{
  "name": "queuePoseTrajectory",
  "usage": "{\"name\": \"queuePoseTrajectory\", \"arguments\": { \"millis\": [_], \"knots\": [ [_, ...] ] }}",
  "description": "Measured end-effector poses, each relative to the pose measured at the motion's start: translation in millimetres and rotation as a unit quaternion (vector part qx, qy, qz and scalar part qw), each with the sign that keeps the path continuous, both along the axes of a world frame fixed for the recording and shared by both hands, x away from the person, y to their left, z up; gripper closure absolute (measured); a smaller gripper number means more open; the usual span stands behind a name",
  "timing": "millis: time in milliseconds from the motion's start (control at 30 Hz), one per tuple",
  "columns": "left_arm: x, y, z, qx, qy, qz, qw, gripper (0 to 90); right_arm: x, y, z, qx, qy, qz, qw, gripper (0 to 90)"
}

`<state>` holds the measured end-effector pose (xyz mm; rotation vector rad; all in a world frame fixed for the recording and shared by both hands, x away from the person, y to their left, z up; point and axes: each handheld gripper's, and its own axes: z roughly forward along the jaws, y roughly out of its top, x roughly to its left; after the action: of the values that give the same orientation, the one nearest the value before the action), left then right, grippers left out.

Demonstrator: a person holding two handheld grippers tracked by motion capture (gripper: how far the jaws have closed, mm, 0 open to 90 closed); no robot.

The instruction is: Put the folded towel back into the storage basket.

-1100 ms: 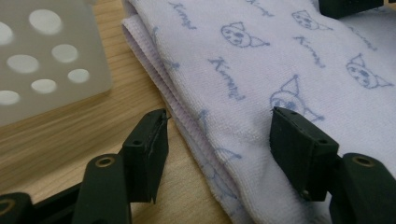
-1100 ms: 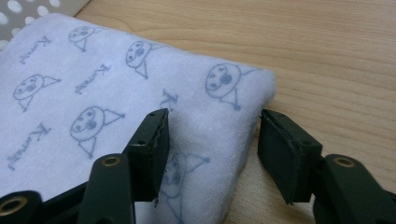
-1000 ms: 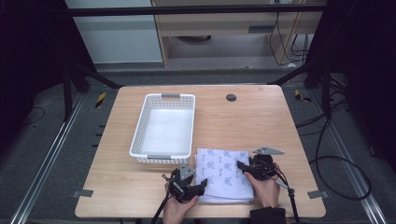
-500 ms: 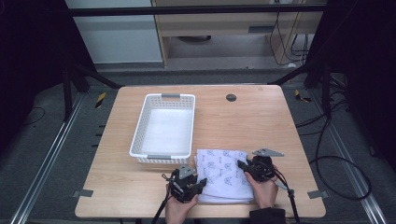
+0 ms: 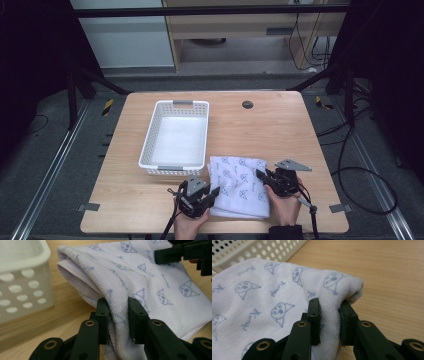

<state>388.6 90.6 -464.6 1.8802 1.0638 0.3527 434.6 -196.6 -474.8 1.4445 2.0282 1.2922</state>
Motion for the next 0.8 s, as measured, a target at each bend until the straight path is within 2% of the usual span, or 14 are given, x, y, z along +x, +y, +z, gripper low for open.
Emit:
{"name": "queuePoseTrajectory", "arguments": {
  "millis": [167, 300, 600, 800],
  "knots": [
    [-6.8, 1.0, 17.0, -0.001, -0.023, -0.004, 0.9997, 72.0, -10.3, 0.4, 19.7, 0.003, -0.029, -0.004, 0.9996, 74.4],
    [-7.9, 1.0, 26.4, 0.001, -0.033, -0.007, 0.9994, 72.0, -15.5, 0.8, 31.1, 0.002, -0.048, -0.008, 0.9988, 74.4],
    [-6.1, -0.3, 42.5, 0.018, -0.049, -0.01, 0.9986, 72.1, -16.1, 1.6, 41.1, 0.006, -0.063, -0.015, 0.9979, 74.4],
    [-1.8, 2.4, 56.4, 0.021, -0.061, -0.01, 0.9978, 72.1, -15.3, 4.6, 51.1, 0.007, -0.076, -0.019, 0.9969, 74.4]
  ]
}}
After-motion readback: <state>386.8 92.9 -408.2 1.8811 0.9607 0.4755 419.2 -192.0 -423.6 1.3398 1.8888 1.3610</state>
